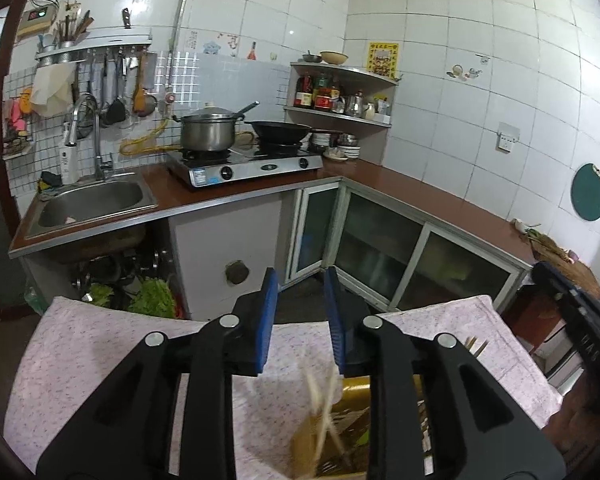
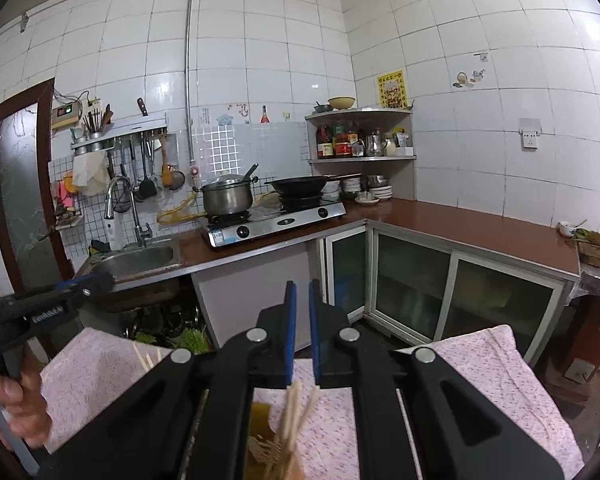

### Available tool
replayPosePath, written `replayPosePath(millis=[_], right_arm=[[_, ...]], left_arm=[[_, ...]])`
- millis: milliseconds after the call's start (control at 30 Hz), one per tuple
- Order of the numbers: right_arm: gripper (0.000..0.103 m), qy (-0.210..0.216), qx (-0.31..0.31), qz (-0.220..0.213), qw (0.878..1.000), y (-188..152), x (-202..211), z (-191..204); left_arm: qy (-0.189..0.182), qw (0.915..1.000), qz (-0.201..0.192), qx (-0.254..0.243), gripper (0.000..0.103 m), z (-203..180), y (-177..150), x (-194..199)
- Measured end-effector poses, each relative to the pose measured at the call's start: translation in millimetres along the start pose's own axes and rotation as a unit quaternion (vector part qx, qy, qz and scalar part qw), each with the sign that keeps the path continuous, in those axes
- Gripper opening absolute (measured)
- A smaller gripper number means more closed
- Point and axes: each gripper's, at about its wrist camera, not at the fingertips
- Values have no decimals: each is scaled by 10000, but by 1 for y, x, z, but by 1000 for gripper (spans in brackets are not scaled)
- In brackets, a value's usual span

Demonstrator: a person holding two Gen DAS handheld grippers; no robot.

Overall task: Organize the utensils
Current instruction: 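Open both tools, leaving the chopsticks in the caddy, and withdraw, then grasp the dark chopstick with the left tool while the right tool grasps the blue spoon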

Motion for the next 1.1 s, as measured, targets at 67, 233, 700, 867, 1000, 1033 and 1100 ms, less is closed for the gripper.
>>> replayPosePath(millis=[67,233,700,867,1000,1033,1100], right_arm=[[7,-49,48,2,10000,-6,9,-9],[7,-295,62,256,9992,-34,33,-46],[39,-462,47,1648,9852,-178,110,-96],[39,-222,165,2003,9793,-220,142,-88],[39,-129,341,2099,9770,-238,159,-78],[39,-96,368,2128,9763,-242,162,-76],[39,-35,419,2162,9754,-248,168,-72]], left_arm=[[68,10000,15,38,25,7,-8,12],[355,9990,141,215,30,33,-45,50],[650,9871,1259,744,37,40,-222,148],[465,9811,1575,1027,40,22,-270,161],[374,9767,1834,1050,40,7,-300,164],[346,9762,1873,1039,40,5,-304,164],[338,9758,1903,1023,40,1,-310,165]])
Point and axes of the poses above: each gripper's, at about its wrist camera, not at the fingertips, and x roughly against the way its jaws point, z to its left, y to its top, and after that the axes turned 15 degrees about -y, right-handed
